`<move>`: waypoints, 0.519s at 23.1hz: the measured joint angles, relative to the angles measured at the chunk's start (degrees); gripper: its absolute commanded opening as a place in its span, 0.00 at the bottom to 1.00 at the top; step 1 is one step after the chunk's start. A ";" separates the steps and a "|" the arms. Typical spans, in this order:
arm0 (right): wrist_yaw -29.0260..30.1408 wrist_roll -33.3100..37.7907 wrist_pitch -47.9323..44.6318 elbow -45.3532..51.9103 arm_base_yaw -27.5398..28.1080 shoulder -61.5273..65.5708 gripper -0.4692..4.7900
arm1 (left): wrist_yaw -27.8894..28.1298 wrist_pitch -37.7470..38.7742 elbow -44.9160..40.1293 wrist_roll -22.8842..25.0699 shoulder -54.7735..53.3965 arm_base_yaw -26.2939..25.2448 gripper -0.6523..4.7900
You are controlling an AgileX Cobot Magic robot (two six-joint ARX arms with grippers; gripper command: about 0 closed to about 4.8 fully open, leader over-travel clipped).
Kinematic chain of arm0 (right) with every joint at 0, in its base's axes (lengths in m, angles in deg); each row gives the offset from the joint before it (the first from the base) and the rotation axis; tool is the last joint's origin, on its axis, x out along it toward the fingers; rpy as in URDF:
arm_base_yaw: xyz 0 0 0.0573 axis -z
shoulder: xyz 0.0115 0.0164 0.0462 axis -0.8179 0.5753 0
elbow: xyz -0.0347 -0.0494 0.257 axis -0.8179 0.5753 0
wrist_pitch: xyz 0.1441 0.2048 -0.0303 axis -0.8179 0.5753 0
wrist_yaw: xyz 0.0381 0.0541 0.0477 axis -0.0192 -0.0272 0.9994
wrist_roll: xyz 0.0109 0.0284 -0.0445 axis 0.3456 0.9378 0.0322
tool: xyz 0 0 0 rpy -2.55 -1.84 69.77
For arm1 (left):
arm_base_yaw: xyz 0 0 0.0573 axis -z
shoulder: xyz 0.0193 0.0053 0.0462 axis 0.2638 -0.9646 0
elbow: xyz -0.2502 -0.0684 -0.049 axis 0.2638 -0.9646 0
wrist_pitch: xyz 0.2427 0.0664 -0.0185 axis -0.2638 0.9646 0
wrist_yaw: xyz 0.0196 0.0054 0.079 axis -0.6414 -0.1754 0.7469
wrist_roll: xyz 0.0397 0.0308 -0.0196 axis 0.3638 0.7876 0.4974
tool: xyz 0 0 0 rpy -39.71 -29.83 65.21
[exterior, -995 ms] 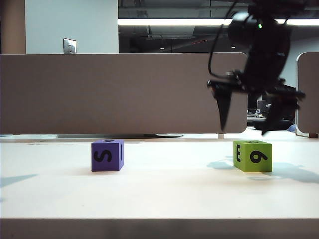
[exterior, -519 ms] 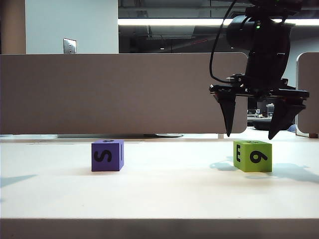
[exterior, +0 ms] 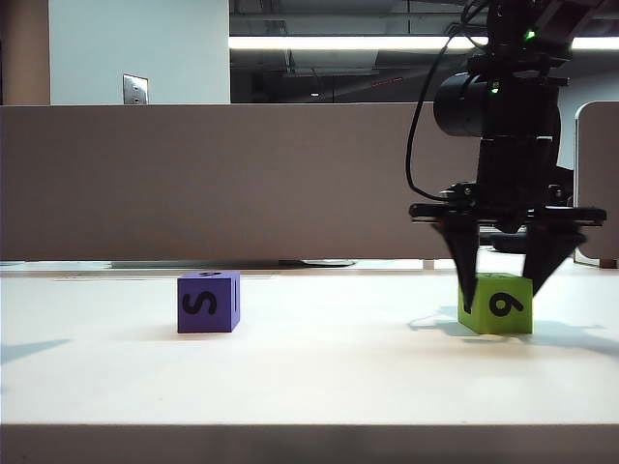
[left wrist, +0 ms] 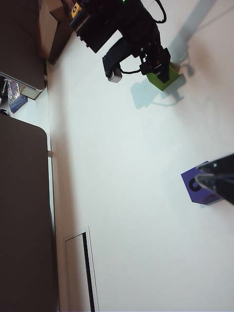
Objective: Stack the letter block on the right onto the letter block on the left.
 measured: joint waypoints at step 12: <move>11.28 -2.38 -0.11 -9.79 -1.81 -0.02 0.58 | 0.02 0.02 0.00 0.00 0.00 0.00 0.11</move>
